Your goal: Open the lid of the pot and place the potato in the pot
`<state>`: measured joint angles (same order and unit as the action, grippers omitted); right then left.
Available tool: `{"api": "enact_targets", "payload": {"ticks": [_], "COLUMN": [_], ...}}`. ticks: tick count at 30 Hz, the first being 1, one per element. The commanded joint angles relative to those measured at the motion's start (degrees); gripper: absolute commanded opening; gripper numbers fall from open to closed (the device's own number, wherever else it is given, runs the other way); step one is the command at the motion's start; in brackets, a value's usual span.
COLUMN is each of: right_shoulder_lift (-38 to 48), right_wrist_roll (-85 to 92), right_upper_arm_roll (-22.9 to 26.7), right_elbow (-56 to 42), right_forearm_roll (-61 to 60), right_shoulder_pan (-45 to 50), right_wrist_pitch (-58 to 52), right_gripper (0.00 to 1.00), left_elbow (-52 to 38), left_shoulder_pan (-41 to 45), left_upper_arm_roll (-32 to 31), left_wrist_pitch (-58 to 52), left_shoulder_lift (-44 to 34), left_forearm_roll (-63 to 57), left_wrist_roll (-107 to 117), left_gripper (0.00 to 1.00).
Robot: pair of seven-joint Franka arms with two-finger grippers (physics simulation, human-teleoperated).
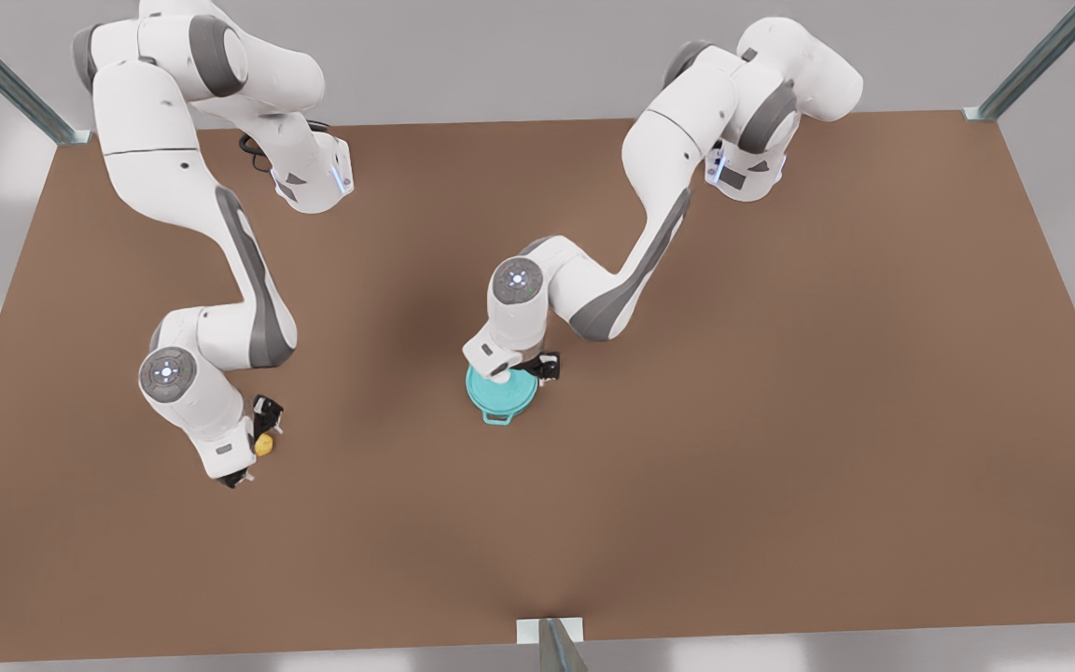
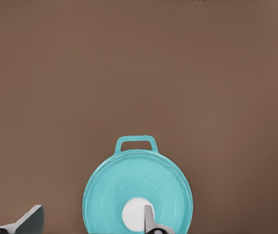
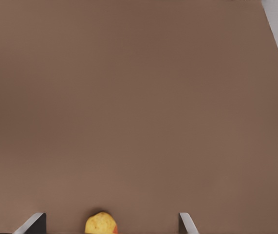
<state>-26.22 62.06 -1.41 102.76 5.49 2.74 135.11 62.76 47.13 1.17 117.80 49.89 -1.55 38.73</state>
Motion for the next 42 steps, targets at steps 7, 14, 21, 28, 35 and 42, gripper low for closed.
{"api": "enact_targets", "payload": {"ticks": [7, 14, 21, 28, 35, 42], "right_shoulder_lift": [-2.3, -4.4, -7.0, -8.4, -7.9, -8.1], "right_wrist_roll": [30.1, 30.5, 28.3, 28.3, 27.6, 27.8], "right_upper_arm_roll": [0.6, 2.1, 3.7, 4.3, 4.4, 4.3], "right_elbow": [2.3, 2.3, 2.6, 2.4, 6.2, 5.5], "right_forearm_roll": [2.2, 4.6, 2.9, 2.9, 1.6, -1.0], "right_shoulder_pan": [0.2, 0.2, 0.0, -1.1, -1.7, -0.9], "right_wrist_pitch": [4.9, 4.1, 4.2, 4.3, 4.6, 4.3], "right_gripper": [1.0, 1.0, 1.0, 1.0, 1.0, 1.0], "left_elbow": [0.3, 0.7, 0.6, 0.3, -0.4, 0.1], "left_shoulder_pan": [1.5, 2.2, 2.3, 2.3, -6.2, -21.0], "left_upper_arm_roll": [-1.3, -1.3, -1.1, -1.3, -1.1, 2.4], "left_wrist_pitch": [4.4, 6.0, 5.0, 1.6, -13.3, -5.6], "left_shoulder_lift": [3.3, 5.5, 5.9, 4.7, -1.6, 3.6], "left_forearm_roll": [0.1, 0.0, -0.4, 0.1, 4.0, -0.2], "left_wrist_roll": [27.4, 27.1, 25.8, 25.6, 8.2, -20.0], "left_gripper": [1.0, 1.0, 0.75, 0.46, 0.43, 0.44]}}
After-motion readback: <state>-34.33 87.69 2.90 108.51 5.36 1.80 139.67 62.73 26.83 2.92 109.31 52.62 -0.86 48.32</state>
